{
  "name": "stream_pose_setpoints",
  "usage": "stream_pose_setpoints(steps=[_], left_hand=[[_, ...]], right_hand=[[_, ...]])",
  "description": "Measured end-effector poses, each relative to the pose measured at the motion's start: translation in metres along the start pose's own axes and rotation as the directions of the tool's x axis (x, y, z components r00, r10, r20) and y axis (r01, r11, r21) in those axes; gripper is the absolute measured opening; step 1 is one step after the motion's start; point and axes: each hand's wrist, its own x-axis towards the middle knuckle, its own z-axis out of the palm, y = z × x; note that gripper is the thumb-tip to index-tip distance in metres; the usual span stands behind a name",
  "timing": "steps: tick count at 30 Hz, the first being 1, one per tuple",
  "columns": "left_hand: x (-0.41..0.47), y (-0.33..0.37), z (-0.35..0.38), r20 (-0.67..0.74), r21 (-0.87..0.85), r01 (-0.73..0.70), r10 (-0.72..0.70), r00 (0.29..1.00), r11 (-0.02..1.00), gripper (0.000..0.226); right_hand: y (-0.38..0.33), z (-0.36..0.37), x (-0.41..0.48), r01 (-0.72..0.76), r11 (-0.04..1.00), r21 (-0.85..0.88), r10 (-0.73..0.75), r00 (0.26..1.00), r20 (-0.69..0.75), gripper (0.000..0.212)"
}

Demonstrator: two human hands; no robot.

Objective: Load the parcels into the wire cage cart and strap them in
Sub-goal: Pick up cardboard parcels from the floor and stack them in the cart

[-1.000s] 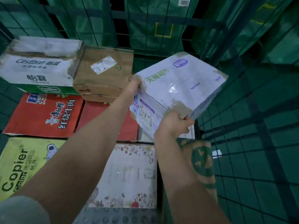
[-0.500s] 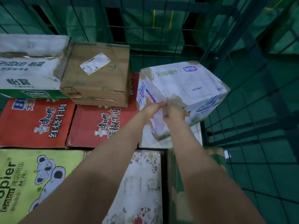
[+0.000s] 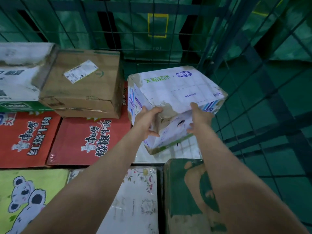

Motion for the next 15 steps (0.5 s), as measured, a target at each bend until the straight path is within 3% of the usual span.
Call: stream_pose_setpoints(steps=[3, 6, 8, 10, 13, 15], left_hand=[[-0.002, -0.019, 0.001, -0.055, -0.058, 0.007, -0.01, 0.998, 0.998, 0.087], [-0.016, -0.048, 0.012, -0.097, -0.147, -0.015, 0.0, 0.995, 0.989, 0.085], [-0.022, -0.059, 0.023, -0.077, -0.204, -0.029, 0.013, 0.997, 0.979, 0.087], [-0.018, -0.064, 0.032, -0.083, -0.185, -0.097, 0.083, 0.993, 0.978, 0.092], [0.002, -0.05, 0.03, -0.155, -0.075, -0.25, 0.236, 0.959, 0.965, 0.088], [0.013, -0.027, 0.018, -0.164, 0.065, -0.345, 0.351, 0.922, 0.936, 0.085]], right_hand=[[-0.011, -0.008, 0.025, 0.037, 0.999, -0.035, -0.037, 0.999, 0.007, 0.091], [-0.006, 0.001, 0.019, -0.088, 0.994, -0.068, 0.095, 0.989, 0.116, 0.084], [0.001, 0.006, 0.023, -0.08, 0.993, -0.084, 0.091, 0.987, 0.131, 0.076], [0.008, 0.006, 0.03, -0.072, 0.996, -0.054, 0.078, 0.991, 0.113, 0.068], [0.016, 0.009, 0.037, -0.049, 0.996, 0.076, 0.03, 0.973, 0.23, 0.041], [0.022, 0.023, 0.033, -0.07, 0.996, 0.057, 0.049, 0.948, 0.316, 0.046]])
